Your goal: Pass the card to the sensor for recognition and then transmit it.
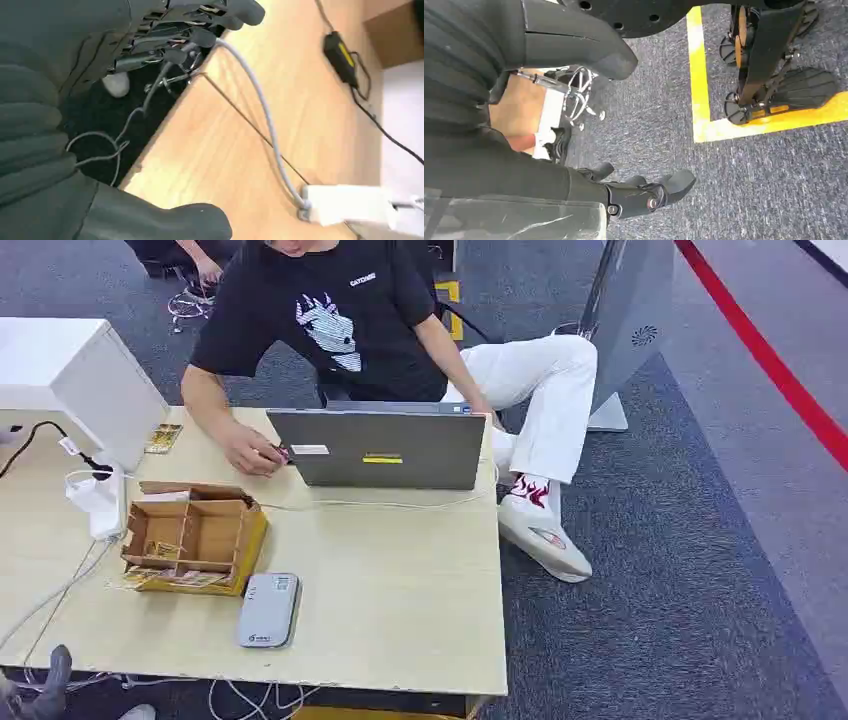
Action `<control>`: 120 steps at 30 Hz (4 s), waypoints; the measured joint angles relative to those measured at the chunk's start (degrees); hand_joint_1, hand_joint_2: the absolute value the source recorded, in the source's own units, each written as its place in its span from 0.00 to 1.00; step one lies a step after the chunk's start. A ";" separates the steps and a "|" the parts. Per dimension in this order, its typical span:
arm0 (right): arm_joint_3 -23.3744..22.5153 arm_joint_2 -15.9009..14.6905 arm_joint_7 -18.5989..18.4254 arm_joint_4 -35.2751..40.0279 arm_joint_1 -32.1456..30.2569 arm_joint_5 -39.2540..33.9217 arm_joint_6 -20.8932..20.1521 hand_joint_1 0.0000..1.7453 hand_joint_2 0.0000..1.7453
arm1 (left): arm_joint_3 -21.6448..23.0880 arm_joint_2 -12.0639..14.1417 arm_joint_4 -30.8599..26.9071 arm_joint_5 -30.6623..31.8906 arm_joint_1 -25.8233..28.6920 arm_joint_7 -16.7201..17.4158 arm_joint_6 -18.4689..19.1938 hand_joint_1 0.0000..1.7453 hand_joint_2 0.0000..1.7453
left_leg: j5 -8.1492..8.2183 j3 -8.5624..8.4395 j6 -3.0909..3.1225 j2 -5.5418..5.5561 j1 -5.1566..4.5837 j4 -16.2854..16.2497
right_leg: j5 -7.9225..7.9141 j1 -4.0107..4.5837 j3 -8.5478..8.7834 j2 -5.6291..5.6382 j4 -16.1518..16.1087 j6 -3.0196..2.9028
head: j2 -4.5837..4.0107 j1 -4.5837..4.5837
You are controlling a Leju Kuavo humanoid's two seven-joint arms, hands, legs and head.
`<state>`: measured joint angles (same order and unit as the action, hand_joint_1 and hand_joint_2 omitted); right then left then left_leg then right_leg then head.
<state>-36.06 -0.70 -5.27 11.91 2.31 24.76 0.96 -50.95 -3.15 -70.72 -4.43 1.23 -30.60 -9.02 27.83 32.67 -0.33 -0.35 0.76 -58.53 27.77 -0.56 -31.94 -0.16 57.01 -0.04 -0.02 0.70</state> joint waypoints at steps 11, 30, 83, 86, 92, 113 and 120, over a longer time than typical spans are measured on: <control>-0.42 0.22 -0.31 0.00 -0.01 1.62 -0.02 0.00 1.00 | 10.01 1.25 -11.06 19.47 2.04 -2.60 -8.34 0.00 1.00 | -0.01 0.00 -0.01 0.00 0.00 0.00 | 0.00 0.00 0.00 0.00 0.00 0.00 | 0.02 0.02; -1.81 0.50 -1.07 -0.02 -0.01 4.83 -0.17 0.00 1.00 | 30.77 13.94 -15.81 50.49 -0.27 4.46 -19.00 0.00 1.00 | -0.06 -0.02 -0.07 -0.02 0.00 -0.01 | -0.01 0.00 -0.03 0.07 0.01 -0.01 | 0.00 0.00; -5.66 1.57 -1.46 -0.09 -0.03 11.06 -0.98 0.00 1.00 | 58.12 23.02 -14.11 70.94 -4.20 12.11 -28.88 1.00 1.00 | -0.06 0.00 -0.07 -0.01 -0.02 -0.02 | -0.02 -0.02 -0.03 0.07 0.01 -0.01 | 0.00 0.02; -5.68 1.66 -1.42 -0.09 -0.05 11.08 -0.98 0.00 1.00 | 58.38 22.82 -14.11 70.72 -4.13 12.15 -28.86 1.00 1.00 | -0.06 0.00 -0.07 -0.01 0.00 -0.02 | -0.02 -0.01 -0.03 0.07 0.01 -0.01 | 0.02 0.00; -5.88 1.70 -1.35 -0.09 -0.04 11.26 -1.05 0.00 1.00 | 59.54 22.58 -14.11 69.54 -3.94 11.38 -26.82 1.00 1.00 | -0.06 0.00 -0.07 -0.02 0.00 -0.02 | -0.02 -0.01 -0.02 0.07 0.02 -0.01 | 0.02 0.02; -7.58 1.86 -1.33 -0.09 -0.07 13.12 -1.94 0.00 1.00 | 63.11 25.55 -1.81 73.34 -6.39 18.20 -21.16 1.00 1.00 | -0.07 -0.01 -0.07 -0.02 0.00 -0.02 | -0.02 0.00 -0.02 0.07 0.02 -0.01 | 0.00 0.02; -8.00 1.86 -1.33 -0.09 -0.06 13.66 -2.01 0.00 1.00 | 63.15 25.00 6.90 73.43 -8.46 18.58 -22.02 1.00 1.00 | -0.06 0.00 -0.07 -0.01 0.00 -0.02 | -0.02 -0.01 -0.02 0.07 0.02 -0.01 | 0.02 0.00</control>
<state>-44.06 1.16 -6.60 11.82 2.25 38.42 -1.05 12.20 21.86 -63.82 69.00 -7.23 -12.02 -31.04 27.77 32.67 -0.40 -0.36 0.76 -58.55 27.75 -0.57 -31.96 -0.09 57.03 -0.05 0.00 0.70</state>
